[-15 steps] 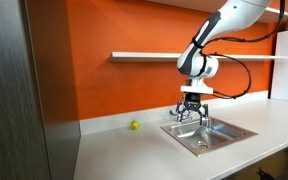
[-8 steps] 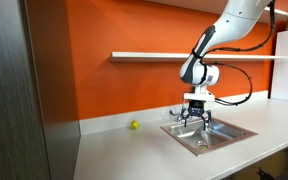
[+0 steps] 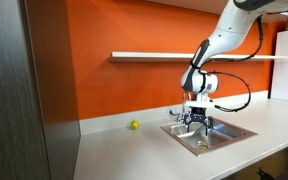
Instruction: Remove the green packet from the sink and put it on the counter.
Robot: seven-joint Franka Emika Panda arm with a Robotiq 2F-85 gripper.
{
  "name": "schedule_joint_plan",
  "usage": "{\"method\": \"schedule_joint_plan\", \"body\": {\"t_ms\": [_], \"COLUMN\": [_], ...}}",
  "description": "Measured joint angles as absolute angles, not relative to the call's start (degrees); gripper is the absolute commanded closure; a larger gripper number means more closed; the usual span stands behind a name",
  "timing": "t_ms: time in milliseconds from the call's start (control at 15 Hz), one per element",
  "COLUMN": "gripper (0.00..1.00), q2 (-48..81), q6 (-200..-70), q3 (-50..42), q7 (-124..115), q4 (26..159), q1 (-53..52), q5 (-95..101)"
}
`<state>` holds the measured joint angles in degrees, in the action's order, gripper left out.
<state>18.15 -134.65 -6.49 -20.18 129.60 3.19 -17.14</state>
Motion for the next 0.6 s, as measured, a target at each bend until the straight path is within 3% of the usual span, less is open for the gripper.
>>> {"method": "schedule_joint_plan", "body": {"t_ms": [600], "gripper": [0.0], "q2": [26.3], "q6": [-135.5], "q3": [-7.0], "q7": [-19.9], "q4": [124.0], "q1": [4.6], "q5": [-17.1]}}
